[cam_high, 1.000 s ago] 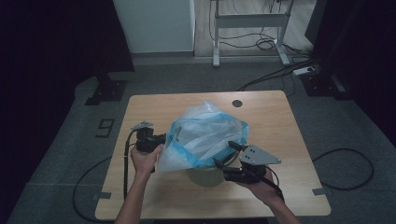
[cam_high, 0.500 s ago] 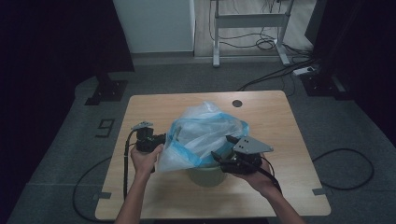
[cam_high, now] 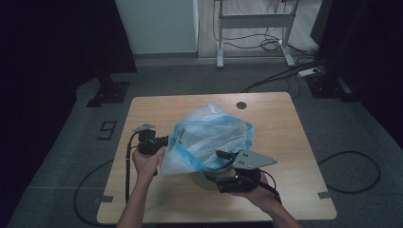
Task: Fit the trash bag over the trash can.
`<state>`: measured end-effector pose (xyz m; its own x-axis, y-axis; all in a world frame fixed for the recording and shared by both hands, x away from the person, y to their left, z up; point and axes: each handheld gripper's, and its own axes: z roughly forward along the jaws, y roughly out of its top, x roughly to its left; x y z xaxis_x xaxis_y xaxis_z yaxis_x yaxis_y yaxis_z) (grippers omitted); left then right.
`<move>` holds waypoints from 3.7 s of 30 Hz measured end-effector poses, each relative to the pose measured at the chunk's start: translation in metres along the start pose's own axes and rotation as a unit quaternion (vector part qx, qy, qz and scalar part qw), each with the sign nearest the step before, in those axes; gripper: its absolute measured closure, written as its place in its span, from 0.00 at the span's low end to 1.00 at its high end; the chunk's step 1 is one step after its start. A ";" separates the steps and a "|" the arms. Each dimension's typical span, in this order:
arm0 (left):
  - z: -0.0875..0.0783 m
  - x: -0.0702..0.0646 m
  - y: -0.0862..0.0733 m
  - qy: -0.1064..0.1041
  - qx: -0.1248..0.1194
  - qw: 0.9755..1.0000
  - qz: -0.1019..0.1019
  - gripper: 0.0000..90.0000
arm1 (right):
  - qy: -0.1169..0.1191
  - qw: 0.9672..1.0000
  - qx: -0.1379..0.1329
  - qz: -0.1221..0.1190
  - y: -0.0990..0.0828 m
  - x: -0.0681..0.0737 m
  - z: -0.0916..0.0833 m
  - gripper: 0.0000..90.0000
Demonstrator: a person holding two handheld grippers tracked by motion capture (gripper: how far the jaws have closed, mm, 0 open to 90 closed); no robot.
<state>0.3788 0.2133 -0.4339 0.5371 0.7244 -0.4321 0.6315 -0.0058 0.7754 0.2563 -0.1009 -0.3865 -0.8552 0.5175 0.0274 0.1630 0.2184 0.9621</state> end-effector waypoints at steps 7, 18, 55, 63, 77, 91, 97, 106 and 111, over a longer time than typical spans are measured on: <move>-0.004 0.001 0.001 -0.004 -0.004 1.000 -0.002 0.98 | 0.002 1.000 0.010 -0.026 -0.004 0.001 0.009 0.78; -0.030 -0.013 -0.001 -0.031 -0.029 0.999 0.008 0.99 | -0.005 0.999 -0.024 -0.037 -0.015 -0.002 -0.045 0.99; -0.081 -0.057 -0.004 -0.023 -0.098 0.990 0.104 0.41 | -0.013 0.999 0.034 0.011 -0.097 -0.023 -0.038 0.97; -0.068 -0.089 0.008 -0.017 -0.085 0.980 0.181 0.33 | -0.014 0.999 0.037 0.014 -0.098 -0.024 -0.037 0.96; -0.031 -0.078 0.021 0.013 -0.012 0.987 0.161 0.88 | -0.023 0.999 0.029 0.021 -0.101 -0.027 -0.046 0.95; -0.035 -0.045 0.032 -0.017 -0.074 0.994 0.079 0.99 | -0.020 0.999 0.028 0.023 -0.103 -0.027 -0.051 0.86; -0.036 -0.047 0.031 -0.016 -0.080 0.993 0.080 0.99 | -0.054 0.998 -0.027 0.017 -0.081 -0.034 -0.079 0.66; -0.036 -0.049 0.031 -0.017 -0.090 0.992 0.085 0.99 | -0.150 0.986 -0.064 0.032 -0.042 -0.101 -0.073 0.55; -0.035 -0.045 0.032 -0.019 -0.090 0.992 0.085 0.99 | -0.173 0.979 -0.068 0.083 -0.033 -0.135 -0.044 0.59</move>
<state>0.3553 0.2050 -0.3739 0.6505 0.6971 -0.3015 0.4208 -0.0003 0.9071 0.3445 -0.2146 -0.4102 -0.6011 0.7908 0.1149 0.1975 0.0076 0.9803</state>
